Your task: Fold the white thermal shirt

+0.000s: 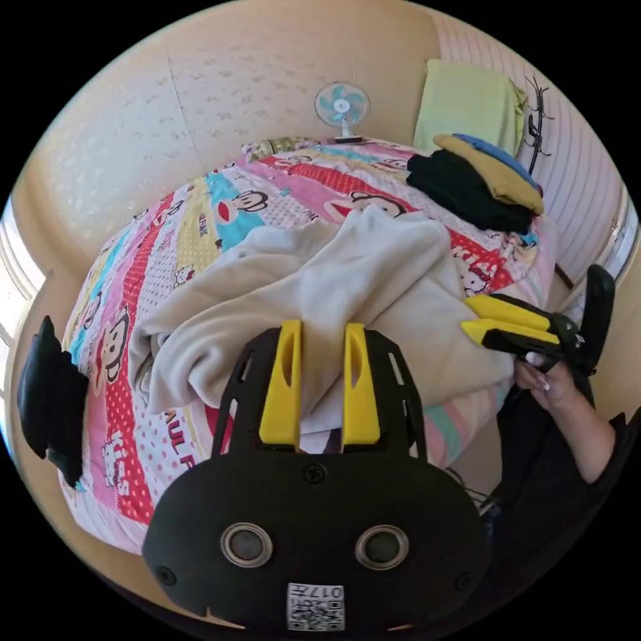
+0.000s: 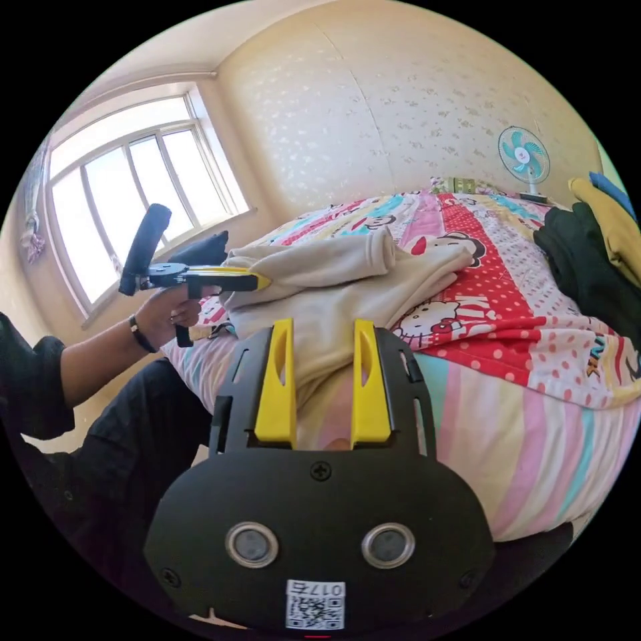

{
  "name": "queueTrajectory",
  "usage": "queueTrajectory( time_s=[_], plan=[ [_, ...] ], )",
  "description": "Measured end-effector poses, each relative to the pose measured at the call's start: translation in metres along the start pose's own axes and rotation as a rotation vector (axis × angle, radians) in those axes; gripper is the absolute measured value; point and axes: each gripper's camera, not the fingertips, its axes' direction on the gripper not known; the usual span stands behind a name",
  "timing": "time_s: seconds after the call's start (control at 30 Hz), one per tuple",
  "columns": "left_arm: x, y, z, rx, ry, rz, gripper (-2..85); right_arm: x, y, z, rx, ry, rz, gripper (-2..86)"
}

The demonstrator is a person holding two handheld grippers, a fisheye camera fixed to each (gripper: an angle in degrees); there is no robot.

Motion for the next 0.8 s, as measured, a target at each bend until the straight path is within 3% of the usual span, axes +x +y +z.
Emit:
queueTrajectory(
  time_s=[0.13, 0.2, 0.3, 0.33, 0.4, 0.47, 0.53, 0.6, 0.63, 0.67, 0.73, 0.8],
  plan=[
    [-0.102, 0.072, -0.115, 0.484, 0.495, -0.402, 3.6, -0.015, -0.011, 0.017, -0.077, 0.151, -0.069, 15.0],
    [-0.125, 0.104, -0.153, 0.541, 0.450, -0.442, 3.8, -0.028, -0.016, 0.024, -0.089, 0.183, -0.178, 13.3],
    [-0.141, 0.130, -0.176, 0.323, 0.258, -0.466, 4.4, -0.045, -0.025, 0.013, -0.047, 0.078, -0.306, 5.8],
    [-0.152, 0.145, -0.178, 0.258, 0.253, -0.511, 3.9, -0.045, -0.027, -0.003, 0.010, -0.035, -0.340, 4.3],
    [-0.171, 0.176, -0.193, 0.296, 0.276, -0.596, 2.0, -0.043, -0.033, -0.032, 0.010, -0.339, -0.464, 2.2],
    [-0.193, 0.216, -0.218, 0.463, 0.341, -0.687, 1.1, -0.044, -0.031, -0.058, -0.140, -0.587, -0.690, 1.9],
    [-0.217, 0.259, -0.244, 0.671, 0.429, -0.794, 4.1, -0.029, -0.027, -0.086, -0.144, -0.828, -0.798, 1.4],
    [-0.224, 0.261, -0.250, 0.682, 0.451, -0.796, 7.7, 0.009, -0.027, -0.115, 0.061, -1.025, -0.764, 1.3],
    [-0.221, 0.244, -0.247, 0.603, 0.447, -0.754, 8.6, 0.044, -0.026, -0.129, 0.275, -1.075, -0.644, 1.4],
    [-0.217, 0.231, -0.243, 0.550, 0.445, -0.719, 9.0, 0.080, -0.025, -0.130, 0.440, -1.057, -0.408, 1.7],
    [-0.185, 0.166, -0.217, 0.343, 0.436, -0.516, 11.8, 0.119, -0.023, -0.120, 0.552, -0.960, -0.136, 2.8],
    [-0.147, 0.113, -0.194, 0.237, 0.409, -0.336, 13.1, 0.136, -0.021, -0.104, 0.537, -0.786, 0.033, 4.9]
  ],
)
